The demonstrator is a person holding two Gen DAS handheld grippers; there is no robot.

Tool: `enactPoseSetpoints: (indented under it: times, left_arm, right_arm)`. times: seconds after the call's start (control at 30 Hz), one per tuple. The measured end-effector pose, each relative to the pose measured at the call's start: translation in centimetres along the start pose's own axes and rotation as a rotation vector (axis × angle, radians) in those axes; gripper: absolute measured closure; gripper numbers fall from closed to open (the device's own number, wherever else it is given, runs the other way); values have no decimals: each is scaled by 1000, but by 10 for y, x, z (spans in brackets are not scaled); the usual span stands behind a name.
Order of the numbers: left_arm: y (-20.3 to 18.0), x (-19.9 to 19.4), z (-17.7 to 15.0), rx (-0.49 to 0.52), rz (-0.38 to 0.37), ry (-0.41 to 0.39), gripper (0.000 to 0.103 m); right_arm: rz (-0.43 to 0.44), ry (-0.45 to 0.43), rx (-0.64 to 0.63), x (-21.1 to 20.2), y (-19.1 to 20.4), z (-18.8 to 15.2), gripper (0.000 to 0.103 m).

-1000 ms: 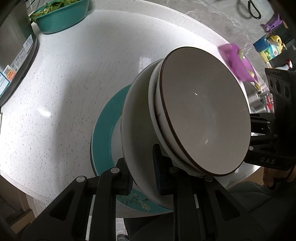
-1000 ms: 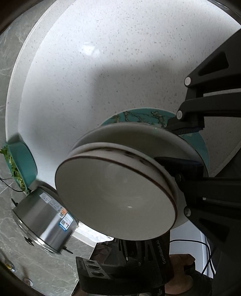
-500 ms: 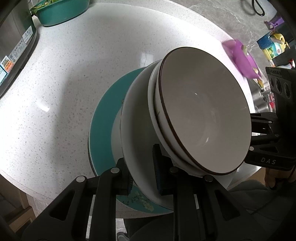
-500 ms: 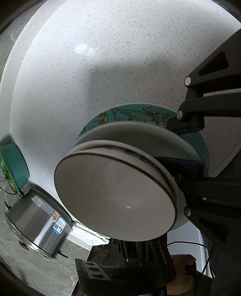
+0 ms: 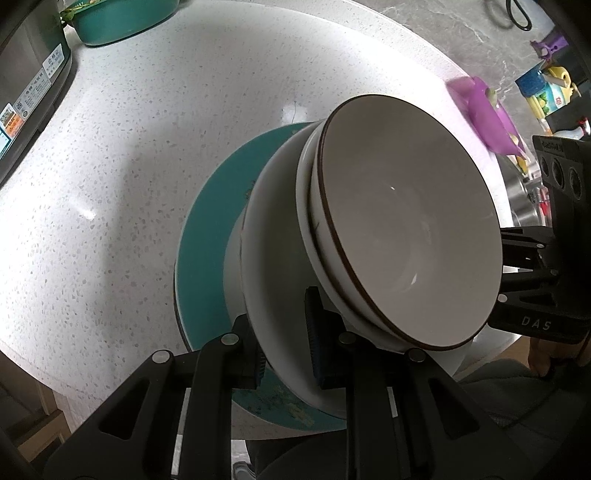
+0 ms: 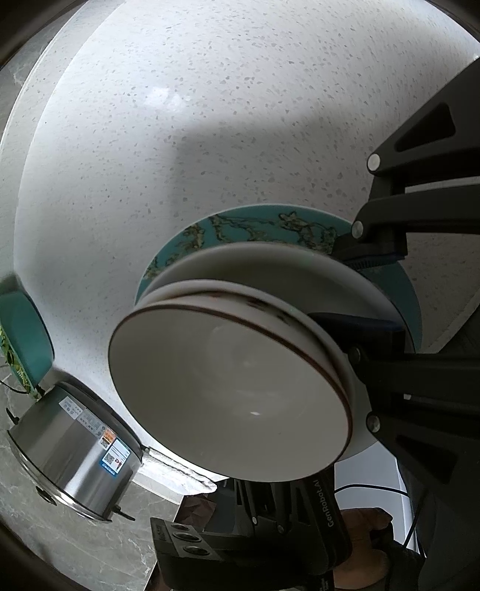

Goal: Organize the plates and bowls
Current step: 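Lower the nested bowl stack onto the teal plate stack with both tools, then open both tools and withdraw from the stacked dishes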

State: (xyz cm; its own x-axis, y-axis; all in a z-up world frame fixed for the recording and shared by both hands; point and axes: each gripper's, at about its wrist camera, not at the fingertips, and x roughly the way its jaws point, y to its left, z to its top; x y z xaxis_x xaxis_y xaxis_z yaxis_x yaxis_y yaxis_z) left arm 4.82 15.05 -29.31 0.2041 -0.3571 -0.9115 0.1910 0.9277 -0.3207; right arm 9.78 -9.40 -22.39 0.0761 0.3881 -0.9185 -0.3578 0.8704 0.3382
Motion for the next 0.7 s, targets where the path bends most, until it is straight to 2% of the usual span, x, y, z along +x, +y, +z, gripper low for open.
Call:
enactPoseSetpoints:
  times: [0.47,0.7]
  left_arm:
    - [6,2,-3,-9,-20,-14,87]
    - [13,1,-3,14,-42,-23,85]
  right_arm:
    - [-35,-13,-4,4,7,2,79]
    - [-79,-33,12,3,13,0,77]
